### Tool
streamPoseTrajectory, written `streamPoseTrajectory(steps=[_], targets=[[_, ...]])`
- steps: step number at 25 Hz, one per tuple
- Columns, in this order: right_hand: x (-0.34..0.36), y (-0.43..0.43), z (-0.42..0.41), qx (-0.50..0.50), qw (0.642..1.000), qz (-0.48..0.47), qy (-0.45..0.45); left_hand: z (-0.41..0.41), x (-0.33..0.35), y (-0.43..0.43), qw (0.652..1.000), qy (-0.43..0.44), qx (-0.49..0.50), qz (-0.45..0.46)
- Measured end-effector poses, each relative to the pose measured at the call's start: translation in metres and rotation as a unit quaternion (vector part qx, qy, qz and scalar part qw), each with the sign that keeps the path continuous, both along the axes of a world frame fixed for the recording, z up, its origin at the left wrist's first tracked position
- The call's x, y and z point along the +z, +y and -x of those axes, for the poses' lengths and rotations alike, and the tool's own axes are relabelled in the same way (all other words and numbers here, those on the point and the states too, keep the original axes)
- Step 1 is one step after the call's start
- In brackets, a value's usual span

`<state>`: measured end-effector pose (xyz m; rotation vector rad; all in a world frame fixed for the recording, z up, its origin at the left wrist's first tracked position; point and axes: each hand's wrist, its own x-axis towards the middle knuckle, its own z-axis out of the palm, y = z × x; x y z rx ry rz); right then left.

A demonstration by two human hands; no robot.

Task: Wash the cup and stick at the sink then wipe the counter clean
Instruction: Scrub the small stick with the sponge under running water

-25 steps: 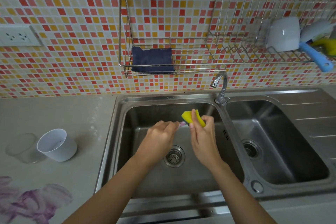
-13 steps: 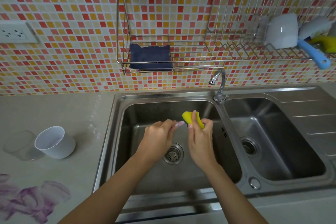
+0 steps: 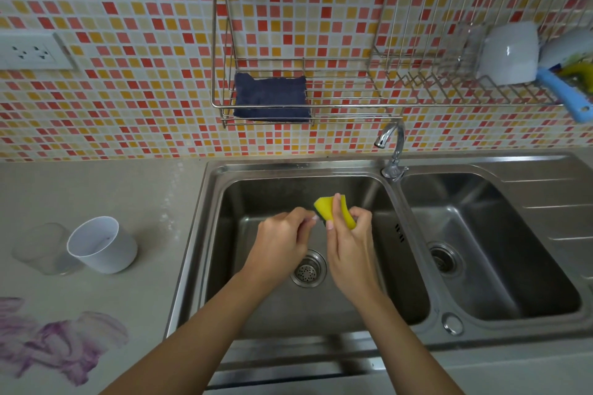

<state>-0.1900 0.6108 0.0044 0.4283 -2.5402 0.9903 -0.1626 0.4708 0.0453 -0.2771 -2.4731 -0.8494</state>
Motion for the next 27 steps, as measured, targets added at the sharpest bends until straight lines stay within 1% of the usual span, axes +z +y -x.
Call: streamPoseTrajectory(steps=[3,5,6,8,9,10,11,12,13,14,15,16,18,19,21,23,27], targets=[[0.001,0.002,0.0,-0.039,0.999,0.024,-0.022,0.001,-0.002,-0.003,1.0,-0.022,0.001,0.005],[-0.001,0.004,-0.001,-0.022,1.0,0.014,-0.004,-0.001,-0.001,0.0,0.999,-0.039,-0.002,-0.014],[-0.001,0.005,-0.001,-0.005,1.0,0.003,0.001,-0.001,0.002,0.0,0.998,-0.053,0.006,-0.036],[0.001,0.003,-0.001,-0.019,1.0,0.01,-0.002,0.002,0.006,0.0,0.991,-0.096,0.03,-0.088],[0.001,0.003,-0.002,-0.036,0.999,0.021,-0.001,0.001,0.008,0.002,0.982,-0.132,0.043,-0.127],[0.001,0.004,-0.003,-0.041,0.999,0.024,0.007,0.0,0.011,0.004,0.964,-0.18,0.052,-0.188],[0.001,0.005,-0.003,-0.029,0.999,0.013,0.02,0.0,0.014,0.007,0.932,-0.233,0.054,-0.272],[0.0,0.007,-0.002,-0.015,0.999,0.0,0.031,0.0,0.017,0.009,0.884,-0.284,0.049,-0.369],[0.001,0.009,0.0,-0.015,1.0,0.004,0.026,0.001,0.021,0.011,0.824,-0.327,0.042,-0.461],[0.003,0.01,0.003,-0.028,0.999,0.023,0.016,0.003,0.023,0.011,0.766,-0.36,0.036,-0.531],[0.003,0.012,0.007,-0.04,0.999,0.035,0.004,0.003,0.025,0.011,0.719,-0.384,0.036,-0.578],[0.003,0.015,0.01,-0.041,0.999,0.034,0.0,0.004,0.026,0.01,0.68,-0.401,0.04,-0.612],[0.0,0.021,0.015,-0.011,1.0,-0.01,0.011,0.006,0.027,0.005,0.62,-0.42,0.048,-0.661],[-0.001,0.025,0.016,0.0,1.0,-0.014,0.013,0.007,0.027,0.004,0.597,-0.428,0.051,-0.676],[-0.002,0.027,0.016,-0.005,0.999,0.039,0.001,0.007,0.027,0.005,0.567,-0.439,0.055,-0.695],[-0.003,0.024,0.01,-0.011,0.997,0.076,0.013,0.008,0.026,0.008,0.546,-0.438,0.057,-0.712],[-0.005,0.02,0.002,-0.058,0.991,0.096,0.067,0.008,0.022,0.007,0.516,-0.429,0.079,-0.738]])
